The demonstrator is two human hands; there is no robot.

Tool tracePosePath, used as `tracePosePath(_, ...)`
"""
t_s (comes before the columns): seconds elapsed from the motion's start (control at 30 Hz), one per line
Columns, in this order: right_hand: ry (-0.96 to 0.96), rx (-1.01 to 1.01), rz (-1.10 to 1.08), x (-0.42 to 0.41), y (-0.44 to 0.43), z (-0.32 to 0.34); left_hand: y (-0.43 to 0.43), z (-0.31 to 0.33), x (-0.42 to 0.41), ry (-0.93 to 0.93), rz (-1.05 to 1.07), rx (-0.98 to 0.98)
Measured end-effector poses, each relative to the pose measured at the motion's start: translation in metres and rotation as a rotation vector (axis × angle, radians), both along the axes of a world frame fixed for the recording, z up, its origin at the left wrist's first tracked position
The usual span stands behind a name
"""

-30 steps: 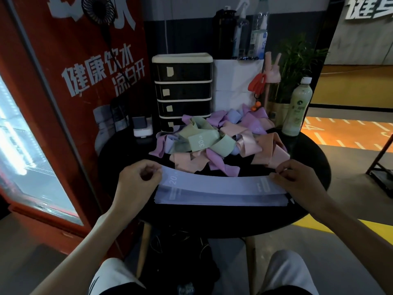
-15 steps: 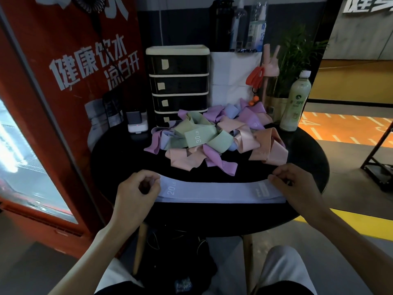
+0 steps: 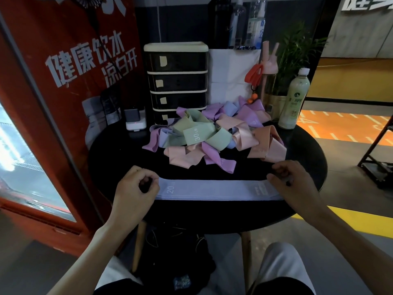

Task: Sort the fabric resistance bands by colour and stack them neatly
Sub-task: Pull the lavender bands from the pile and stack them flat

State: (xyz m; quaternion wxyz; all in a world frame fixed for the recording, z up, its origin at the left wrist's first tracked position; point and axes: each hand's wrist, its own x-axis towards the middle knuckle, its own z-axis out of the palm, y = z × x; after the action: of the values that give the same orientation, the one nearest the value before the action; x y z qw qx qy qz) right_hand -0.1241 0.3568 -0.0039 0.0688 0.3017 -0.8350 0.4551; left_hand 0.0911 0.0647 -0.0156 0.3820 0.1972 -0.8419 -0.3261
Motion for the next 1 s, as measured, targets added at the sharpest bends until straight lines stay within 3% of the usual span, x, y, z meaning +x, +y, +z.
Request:
tracePosePath(0.2, 0.194, 0.207, 0.153, -0.002, 0.006, -0.007, -0.01, -0.002, 0.001, -0.175, -0.192, -0.07)
tracePosePath(0.67, 0.141, 0.283, 0.183, -0.004, 0.005, 0.0, -0.014, -0.006, -0.003, -0.249, -0.192, -0.104)
tracePosePath(0.87, 0.213, 0.267, 0.291, -0.002, -0.04, 0.023, -0.025, 0.01, -0.014, -0.112, -0.192, 0.112)
tracePosePath(1.0, 0.283, 0.188, 0.419, 0.007, -0.102, 0.038, -0.063, 0.016, -0.025, -0.201, -0.09, 0.12)
